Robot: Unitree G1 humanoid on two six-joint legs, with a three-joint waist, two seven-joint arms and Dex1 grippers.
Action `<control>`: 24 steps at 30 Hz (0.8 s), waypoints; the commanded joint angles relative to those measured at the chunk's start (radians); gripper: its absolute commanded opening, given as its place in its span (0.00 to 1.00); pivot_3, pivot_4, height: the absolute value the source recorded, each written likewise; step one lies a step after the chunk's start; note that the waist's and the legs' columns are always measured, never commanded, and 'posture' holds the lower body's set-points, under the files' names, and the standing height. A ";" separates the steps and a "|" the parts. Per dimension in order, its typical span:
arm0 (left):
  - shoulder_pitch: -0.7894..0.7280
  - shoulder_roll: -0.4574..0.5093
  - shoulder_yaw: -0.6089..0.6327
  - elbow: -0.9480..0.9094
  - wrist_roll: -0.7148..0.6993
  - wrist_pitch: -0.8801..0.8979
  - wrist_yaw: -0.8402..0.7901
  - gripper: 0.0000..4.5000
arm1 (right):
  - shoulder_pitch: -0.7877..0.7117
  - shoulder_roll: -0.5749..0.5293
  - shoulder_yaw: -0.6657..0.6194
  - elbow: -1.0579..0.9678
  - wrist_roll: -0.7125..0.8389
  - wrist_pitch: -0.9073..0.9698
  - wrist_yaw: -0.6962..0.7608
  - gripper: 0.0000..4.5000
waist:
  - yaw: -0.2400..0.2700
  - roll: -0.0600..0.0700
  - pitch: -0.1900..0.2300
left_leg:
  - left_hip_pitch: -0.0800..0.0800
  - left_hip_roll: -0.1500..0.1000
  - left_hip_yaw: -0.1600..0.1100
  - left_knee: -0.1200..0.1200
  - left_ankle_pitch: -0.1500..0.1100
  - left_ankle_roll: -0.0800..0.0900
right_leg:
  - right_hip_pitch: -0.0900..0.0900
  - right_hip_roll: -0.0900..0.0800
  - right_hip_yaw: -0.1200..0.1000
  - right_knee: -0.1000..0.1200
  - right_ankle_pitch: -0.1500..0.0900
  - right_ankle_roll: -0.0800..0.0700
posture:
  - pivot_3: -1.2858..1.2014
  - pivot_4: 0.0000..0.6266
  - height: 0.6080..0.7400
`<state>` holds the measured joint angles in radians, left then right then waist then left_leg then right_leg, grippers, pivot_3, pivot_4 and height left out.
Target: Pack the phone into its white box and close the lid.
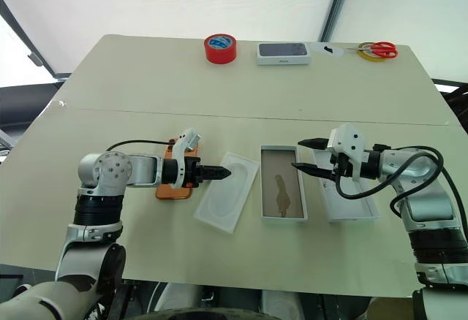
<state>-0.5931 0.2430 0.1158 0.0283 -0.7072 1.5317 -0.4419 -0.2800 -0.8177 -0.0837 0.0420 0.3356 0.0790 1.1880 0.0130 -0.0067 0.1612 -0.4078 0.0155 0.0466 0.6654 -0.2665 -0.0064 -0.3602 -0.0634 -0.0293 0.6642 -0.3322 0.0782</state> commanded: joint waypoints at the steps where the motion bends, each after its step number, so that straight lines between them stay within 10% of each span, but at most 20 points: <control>1: 0.002 -0.011 0.039 0.019 -0.001 0.045 0.011 0.00 | 0.000 -0.017 -0.026 -0.039 0.003 -0.024 -0.002 0.61 | 0.001 0.000 0.000 | 0.000 0.000 0.000 0.000 0.000 0.000 | 0.000 0.000 0.000 0.000 0.000 0.000 | 0.52 0.24 1.00; 24: -0.035 -0.130 0.366 -0.090 -0.024 0.048 0.168 0.00 | 0.206 -0.075 0.170 -0.274 -0.062 -0.021 0.113 0.61 | -0.001 -0.003 0.002 | 0.000 0.000 -0.001 0.000 0.000 -0.001 | 0.000 0.000 0.000 -0.001 0.000 0.001 | 0.52 0.24 1.00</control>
<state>-0.6218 0.1200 0.4626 -0.0006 -0.7104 1.5963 -0.2773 -0.0513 -0.9041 0.0804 -0.2474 0.2916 0.0965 1.3060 0.0117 -0.0093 0.1628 -0.4079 0.0156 0.0455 0.6649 -0.2663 -0.0071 -0.3599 -0.0634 -0.0295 0.6631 -0.3324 0.0789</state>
